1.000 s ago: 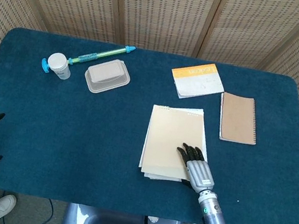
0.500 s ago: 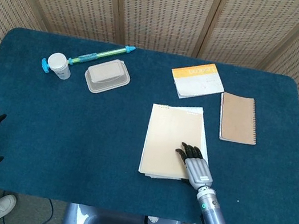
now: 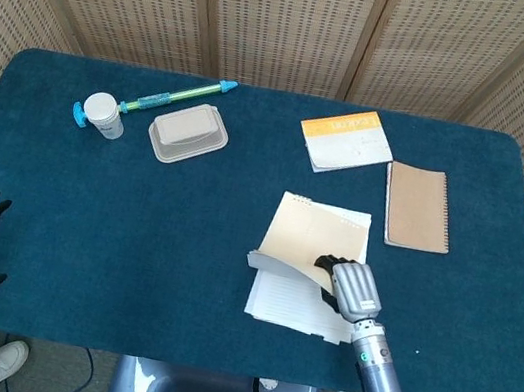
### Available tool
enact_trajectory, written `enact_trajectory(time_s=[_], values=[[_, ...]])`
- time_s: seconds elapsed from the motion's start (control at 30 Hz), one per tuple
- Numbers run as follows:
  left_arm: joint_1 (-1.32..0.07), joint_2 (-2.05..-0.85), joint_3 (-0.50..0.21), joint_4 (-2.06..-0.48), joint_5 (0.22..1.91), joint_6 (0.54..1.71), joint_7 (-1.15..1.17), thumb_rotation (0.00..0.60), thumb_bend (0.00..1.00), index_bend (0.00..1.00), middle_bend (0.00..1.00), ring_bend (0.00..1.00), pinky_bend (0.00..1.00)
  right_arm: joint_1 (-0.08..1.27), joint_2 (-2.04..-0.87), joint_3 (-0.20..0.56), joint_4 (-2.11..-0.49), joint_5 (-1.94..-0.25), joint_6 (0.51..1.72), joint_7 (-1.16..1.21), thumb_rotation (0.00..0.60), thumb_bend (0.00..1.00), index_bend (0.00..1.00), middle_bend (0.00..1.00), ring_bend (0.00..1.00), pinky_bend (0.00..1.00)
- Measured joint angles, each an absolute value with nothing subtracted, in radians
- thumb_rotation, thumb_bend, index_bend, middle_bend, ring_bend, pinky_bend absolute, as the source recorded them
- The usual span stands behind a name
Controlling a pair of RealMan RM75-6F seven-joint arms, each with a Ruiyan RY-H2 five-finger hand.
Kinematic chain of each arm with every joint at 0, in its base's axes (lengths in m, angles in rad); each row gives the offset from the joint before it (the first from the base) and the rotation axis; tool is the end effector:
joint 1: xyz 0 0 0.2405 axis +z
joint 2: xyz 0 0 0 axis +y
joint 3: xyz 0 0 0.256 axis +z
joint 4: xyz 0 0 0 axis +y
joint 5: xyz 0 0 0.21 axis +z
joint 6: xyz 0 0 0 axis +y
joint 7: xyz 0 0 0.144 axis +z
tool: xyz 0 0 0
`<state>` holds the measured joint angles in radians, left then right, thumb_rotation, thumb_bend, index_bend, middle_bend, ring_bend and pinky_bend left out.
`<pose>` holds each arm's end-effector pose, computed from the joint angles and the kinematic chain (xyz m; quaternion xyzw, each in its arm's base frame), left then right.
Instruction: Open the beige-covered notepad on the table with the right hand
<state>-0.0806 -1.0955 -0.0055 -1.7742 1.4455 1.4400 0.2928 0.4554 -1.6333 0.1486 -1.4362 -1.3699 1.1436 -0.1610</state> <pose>-0.2934 0.1671 0.1428 -0.6324 -0.3792 -0.3045 0.6029 -0.1985 -0.2821 -0.0207 0.6687 -0.4300 0.4340 0.4238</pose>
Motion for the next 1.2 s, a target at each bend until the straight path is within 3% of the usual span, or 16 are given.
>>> enact_trajectory(time_s=[0.33,0.67,1.2], values=[[-0.081,-1.097,-0.004,-1.774,1.445,1.439,0.297,0.600,0.10,0.00,0.00,0.00,0.09,0.431,-1.516,0.080,-1.489,-1.451,1.165,-0.136,0.600,0.90,0.65,0.57,0.57,0.61],[-0.081,-1.095,-0.001,-1.778,1.444,1.435,0.313,0.600,0.10,0.00,0.00,0.00,0.09,0.365,-1.380,-0.036,-1.520,-1.572,1.238,-0.067,0.600,0.90,0.65,0.57,0.57,0.61],[-0.079,-1.092,0.004,-1.785,1.458,1.443,0.318,0.600,0.10,0.00,0.00,0.00,0.09,0.231,-1.321,-0.202,-1.467,-1.765,1.405,0.032,0.600,0.90,0.65,0.57,0.57,0.61]])
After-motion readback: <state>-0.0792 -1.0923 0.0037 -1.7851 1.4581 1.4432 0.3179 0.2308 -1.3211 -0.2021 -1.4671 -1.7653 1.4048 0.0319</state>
